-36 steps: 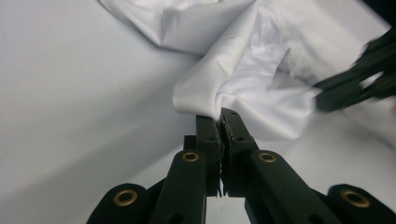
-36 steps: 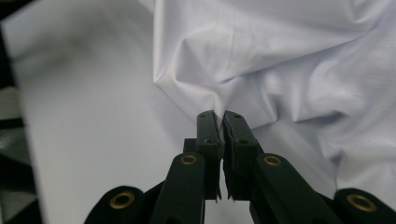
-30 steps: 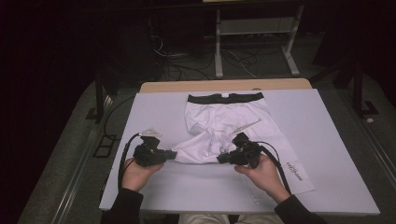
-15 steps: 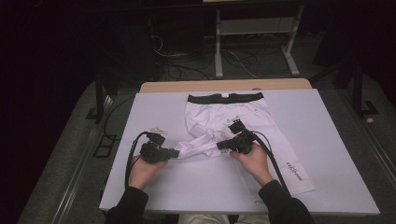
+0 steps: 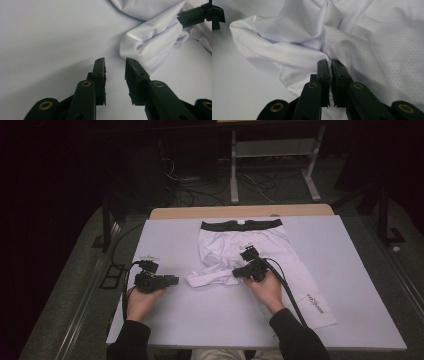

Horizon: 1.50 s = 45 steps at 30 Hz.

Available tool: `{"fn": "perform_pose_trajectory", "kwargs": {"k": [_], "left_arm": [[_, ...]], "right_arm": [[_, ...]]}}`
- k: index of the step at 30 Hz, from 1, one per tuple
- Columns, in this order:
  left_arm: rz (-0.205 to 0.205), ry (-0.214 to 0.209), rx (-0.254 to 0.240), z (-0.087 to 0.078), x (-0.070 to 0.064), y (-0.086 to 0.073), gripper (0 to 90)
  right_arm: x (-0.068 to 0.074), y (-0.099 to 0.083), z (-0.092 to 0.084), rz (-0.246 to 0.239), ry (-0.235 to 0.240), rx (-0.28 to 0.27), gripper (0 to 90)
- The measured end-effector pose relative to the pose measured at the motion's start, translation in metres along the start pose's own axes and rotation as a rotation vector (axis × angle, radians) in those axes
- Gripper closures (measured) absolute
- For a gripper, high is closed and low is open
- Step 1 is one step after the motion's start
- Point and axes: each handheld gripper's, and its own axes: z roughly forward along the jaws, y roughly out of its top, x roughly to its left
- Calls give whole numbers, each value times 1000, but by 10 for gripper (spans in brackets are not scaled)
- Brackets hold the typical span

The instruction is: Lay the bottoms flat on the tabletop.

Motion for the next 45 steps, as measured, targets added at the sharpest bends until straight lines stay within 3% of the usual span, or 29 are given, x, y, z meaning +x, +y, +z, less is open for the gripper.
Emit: {"fn": "perform_pose_trajectory", "kwargs": {"k": [3, 7, 11, 19, 22, 26, 32, 36, 41, 44, 45], "left_arm": [[10, -40, -3, 4, 4, -2, 682], [72, -80, 14, 14, 0, 0, 669], [95, -129, -3, 21, -2, 3, 659], [59, -204, 7, 38, 1, 4, 616], [38, -245, -20, 45, 3, 7, 611], [18, -271, -25, 49, 7, 9, 652], [-21, -276, -13, 55, 9, 13, 763], [-24, -266, 13, 57, 6, 15, 876], [-82, -261, 35, 48, 5, 17, 883], [-89, -251, 82, 41, 5, 16, 885], [-74, -227, 94, 38, 4, 16, 885]], "right_arm": [[-5, 2, 0, 21, -14, -5, 844], [-11, 3, 1, 49, -9, -15, 843], [-12, 3, 1, 51, -9, -16, 843], [-11, 4, 1, 39, -15, -14, 843], [-11, 5, 0, 34, -21, -6, 843], [-11, 5, 0, 33, -21, -7, 843], [-11, 5, 1, 31, -22, -8, 843], [-11, 5, 1, 33, -20, -6, 843], [-9, 5, -1, 36, -10, -4, 840], [-3, 4, -7, 26, 30, 6, 836], [-3, 4, -7, 26, 30, 6, 836]]}}
